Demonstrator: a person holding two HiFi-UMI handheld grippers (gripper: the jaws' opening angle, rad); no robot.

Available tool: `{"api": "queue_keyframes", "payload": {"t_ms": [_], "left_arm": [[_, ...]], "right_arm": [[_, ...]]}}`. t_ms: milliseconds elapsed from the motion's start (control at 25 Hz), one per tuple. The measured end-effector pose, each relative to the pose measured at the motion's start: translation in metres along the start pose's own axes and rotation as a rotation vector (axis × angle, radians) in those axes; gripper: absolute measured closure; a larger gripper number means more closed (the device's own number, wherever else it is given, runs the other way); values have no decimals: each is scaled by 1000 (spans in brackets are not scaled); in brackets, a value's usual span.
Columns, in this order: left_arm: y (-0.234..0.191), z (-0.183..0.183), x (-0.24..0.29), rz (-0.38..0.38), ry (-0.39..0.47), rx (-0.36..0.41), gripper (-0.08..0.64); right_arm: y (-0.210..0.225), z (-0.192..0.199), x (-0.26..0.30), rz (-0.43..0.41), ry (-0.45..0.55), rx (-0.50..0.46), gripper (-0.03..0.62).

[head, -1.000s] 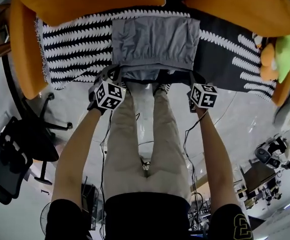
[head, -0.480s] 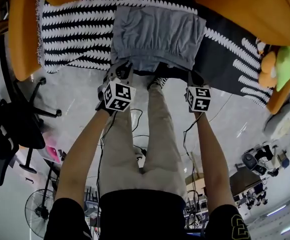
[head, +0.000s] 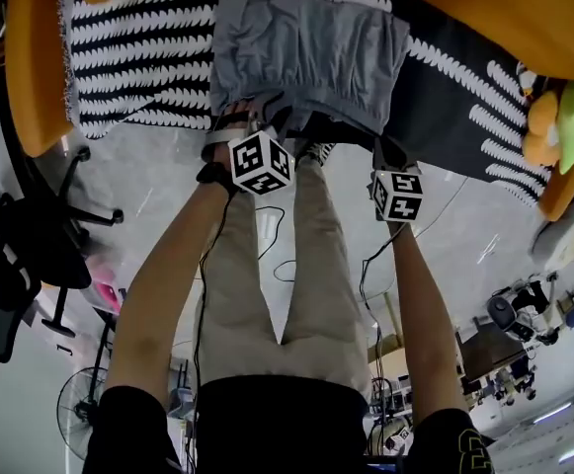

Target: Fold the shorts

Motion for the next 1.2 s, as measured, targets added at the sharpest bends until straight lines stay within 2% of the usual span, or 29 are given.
{"api": "queue_keyframes", "payload": {"t_ms": [120, 280, 320, 360, 440, 520, 640, 760, 800, 880, 920, 960, 1040, 1080, 1200], "left_arm": [[13, -22, 18, 26, 18, 43, 439], [25, -32, 54, -26, -107, 143, 436], [25, -32, 61, -22, -131, 150, 447], [25, -32, 64, -12, -141, 145, 503], [25, -31, 63, 5, -137, 118, 531], [31, -28, 54, -1, -128, 115, 535], [45, -23, 39, -27, -120, 156, 535], [56, -10, 45, -1, -152, 178, 532], [59, -4, 49, 22, -165, 178, 519], [62, 5, 47, 86, -174, 154, 380], [64, 5, 40, 106, -163, 123, 340], [66, 1, 31, 112, -142, 75, 336], [76, -9, 5, 114, -76, -93, 311], [83, -14, -10, 127, -32, -227, 310], [95, -31, -37, 199, 130, -718, 310]], "right_arm": [[1, 7, 5, -3, 7, 33, 563], [6, 13, 5, -12, 14, 72, 563], [8, 12, 6, -14, 16, 78, 563], [11, 11, 7, -15, 19, 84, 563], [15, 9, 10, -17, 21, 95, 563], [16, 13, 11, -23, 12, 96, 563], [14, 16, 13, -28, -8, 84, 563], [14, 19, 20, -42, -49, 87, 561], [11, 22, 24, -66, -82, 91, 542], [2, 29, 26, -144, -159, 91, 344], [2, 31, 22, -171, -188, 80, 327], [7, 32, 14, -180, -204, 63, 322], [27, 30, -15, -158, -208, 47, 322], [38, 24, -32, -144, -194, 60, 322], [77, -28, -61, -143, -95, 92, 335]]}}
Point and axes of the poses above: the fingertips, and each gripper's own axes: x forward along the fingers, y to its right, z out of its underside, the point moved 9 cm from there along -x, backward along the fingers, and after that the axes turned 10 degrees about z, right-handed, at the moved point
